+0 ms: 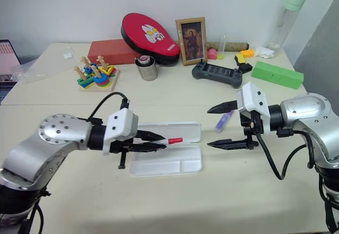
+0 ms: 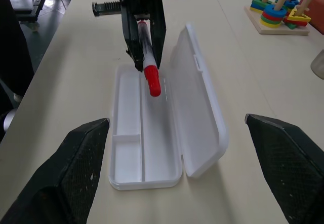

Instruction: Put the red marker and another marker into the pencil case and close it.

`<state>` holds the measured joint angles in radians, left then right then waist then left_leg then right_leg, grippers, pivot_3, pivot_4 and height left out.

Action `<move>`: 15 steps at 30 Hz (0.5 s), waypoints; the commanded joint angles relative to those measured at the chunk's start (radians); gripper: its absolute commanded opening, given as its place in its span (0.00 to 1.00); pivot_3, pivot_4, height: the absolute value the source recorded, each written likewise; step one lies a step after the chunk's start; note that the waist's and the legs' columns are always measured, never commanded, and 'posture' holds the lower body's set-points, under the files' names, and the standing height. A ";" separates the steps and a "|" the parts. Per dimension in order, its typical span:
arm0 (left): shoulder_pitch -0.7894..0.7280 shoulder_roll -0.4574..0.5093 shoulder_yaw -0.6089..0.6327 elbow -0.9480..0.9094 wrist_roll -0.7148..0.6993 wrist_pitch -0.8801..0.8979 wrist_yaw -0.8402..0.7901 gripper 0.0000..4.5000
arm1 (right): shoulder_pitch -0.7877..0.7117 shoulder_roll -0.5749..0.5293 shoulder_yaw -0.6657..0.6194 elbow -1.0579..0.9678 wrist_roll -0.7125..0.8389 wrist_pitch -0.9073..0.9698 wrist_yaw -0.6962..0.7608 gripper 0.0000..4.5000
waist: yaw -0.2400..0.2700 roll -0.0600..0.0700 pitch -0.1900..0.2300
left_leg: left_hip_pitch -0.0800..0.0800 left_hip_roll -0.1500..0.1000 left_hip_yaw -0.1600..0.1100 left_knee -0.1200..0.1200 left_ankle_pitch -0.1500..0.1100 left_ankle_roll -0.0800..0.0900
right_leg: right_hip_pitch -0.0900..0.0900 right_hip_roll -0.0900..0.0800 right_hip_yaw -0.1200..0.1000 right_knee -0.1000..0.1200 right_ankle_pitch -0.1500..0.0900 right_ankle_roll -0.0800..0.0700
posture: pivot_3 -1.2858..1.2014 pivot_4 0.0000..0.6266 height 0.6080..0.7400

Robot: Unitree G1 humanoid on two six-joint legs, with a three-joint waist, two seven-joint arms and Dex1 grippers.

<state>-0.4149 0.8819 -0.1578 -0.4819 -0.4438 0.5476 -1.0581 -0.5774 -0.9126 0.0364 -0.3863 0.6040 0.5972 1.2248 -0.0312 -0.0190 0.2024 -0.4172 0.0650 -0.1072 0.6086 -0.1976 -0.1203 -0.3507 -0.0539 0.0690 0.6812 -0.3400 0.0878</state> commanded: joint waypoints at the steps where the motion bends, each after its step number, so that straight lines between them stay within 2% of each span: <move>1: 0.027 -0.043 -0.047 0.025 0.091 -0.083 0.040 0.09 | -0.021 -0.002 -0.021 -0.024 0.012 -0.001 -0.003 1.00 | 0.000 0.000 0.000 | 0.000 0.000 0.000 0.000 0.000 0.000 | 0.000 0.000 0.000 0.000 0.000 0.000 | 0.52 0.24 1.00; 7: 0.064 -0.108 -0.106 0.046 0.185 -0.140 0.082 0.09 | -0.024 -0.003 -0.021 -0.027 0.017 0.005 -0.006 1.00 | 0.000 0.000 0.000 | 0.000 0.000 0.000 0.000 0.000 0.000 | -0.001 0.000 0.000 0.000 0.000 0.000 | 0.52 0.24 1.00; 15: 0.096 -0.135 -0.147 0.068 0.273 -0.208 0.094 0.09 | -0.021 -0.003 -0.024 -0.030 0.023 0.006 -0.006 1.00 | 0.000 0.000 0.000 | 0.000 0.000 0.000 0.000 0.000 0.000 | 0.000 0.000 0.000 0.000 0.000 0.000 | 0.52 0.24 1.00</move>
<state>-0.3215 0.7550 -0.3050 -0.4112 -0.1961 0.3756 -0.9720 -0.5789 -0.9123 0.0365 -0.3871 0.6107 0.6040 1.2198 -0.0309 -0.0188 0.2024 -0.4174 0.0650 -0.1072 0.6086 -0.1976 -0.1202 -0.3510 -0.0538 0.0693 0.6814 -0.3400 0.0878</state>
